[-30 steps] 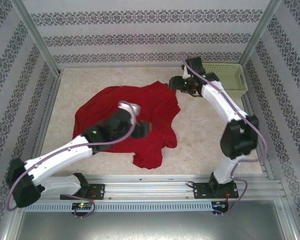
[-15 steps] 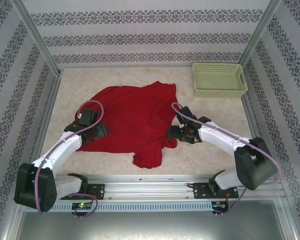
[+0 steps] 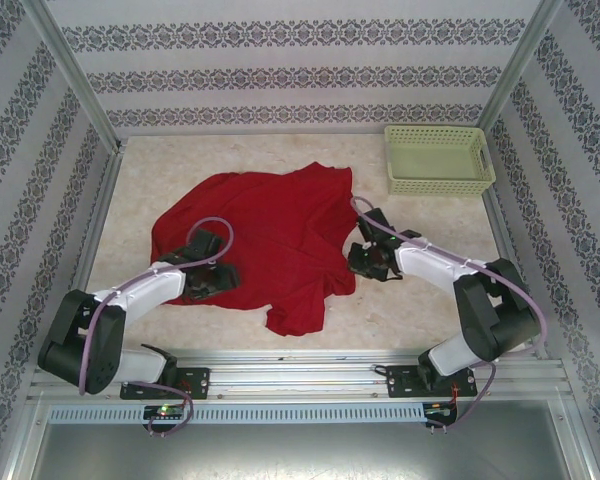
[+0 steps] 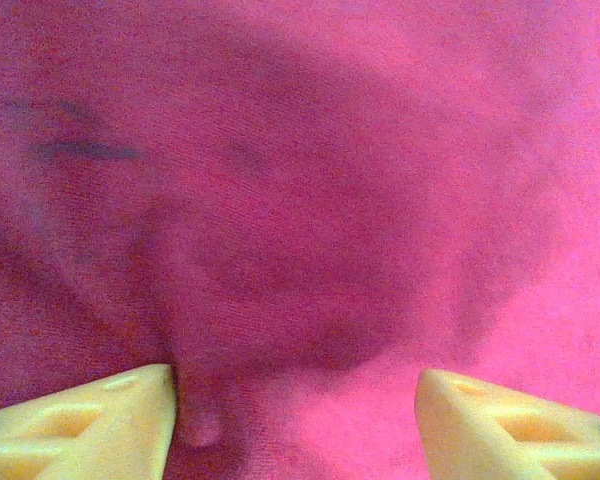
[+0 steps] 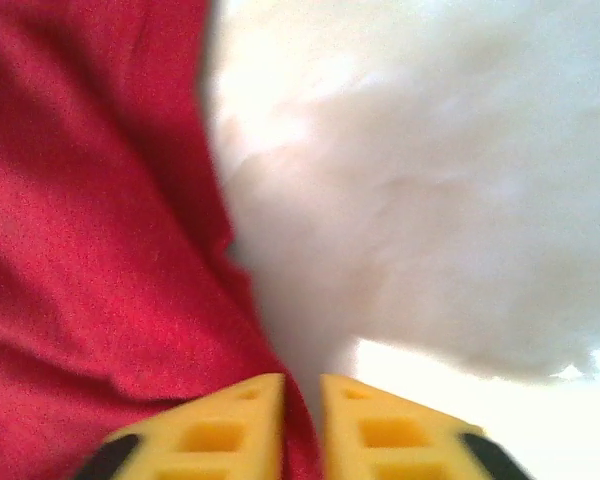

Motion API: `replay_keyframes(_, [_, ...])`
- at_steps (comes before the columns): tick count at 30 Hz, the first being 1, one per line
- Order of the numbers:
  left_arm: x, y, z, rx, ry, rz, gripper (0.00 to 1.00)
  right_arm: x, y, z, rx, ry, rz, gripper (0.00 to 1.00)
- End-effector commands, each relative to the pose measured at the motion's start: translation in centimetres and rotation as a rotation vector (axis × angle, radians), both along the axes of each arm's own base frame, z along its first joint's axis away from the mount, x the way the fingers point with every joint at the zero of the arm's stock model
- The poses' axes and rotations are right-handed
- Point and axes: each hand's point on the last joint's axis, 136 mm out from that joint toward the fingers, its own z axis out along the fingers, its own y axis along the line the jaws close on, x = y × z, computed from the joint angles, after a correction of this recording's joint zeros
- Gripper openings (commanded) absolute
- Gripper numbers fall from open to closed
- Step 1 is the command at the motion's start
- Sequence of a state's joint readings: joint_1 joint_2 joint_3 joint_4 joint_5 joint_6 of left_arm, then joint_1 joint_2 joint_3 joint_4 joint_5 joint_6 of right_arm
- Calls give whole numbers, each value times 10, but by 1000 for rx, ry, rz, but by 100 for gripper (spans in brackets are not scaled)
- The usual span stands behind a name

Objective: Fold the inside-out t-shirt

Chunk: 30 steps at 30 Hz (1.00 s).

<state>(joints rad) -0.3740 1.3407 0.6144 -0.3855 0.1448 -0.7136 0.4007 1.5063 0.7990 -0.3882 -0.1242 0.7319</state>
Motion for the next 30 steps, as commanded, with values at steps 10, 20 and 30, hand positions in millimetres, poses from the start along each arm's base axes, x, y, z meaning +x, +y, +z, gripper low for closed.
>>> replay_keyframes(10, [17,-40,82,9,-188,-127,71,16,-45,59,-75,-179,-47,30])
replay_keyframes(20, [166,54,136,168,-323,126,83,128,-5,98,-102,-287,44,64])
replay_keyframes(30, [284,78,82,220,-278,143,93,236,7,86,-131,-259,42,82])
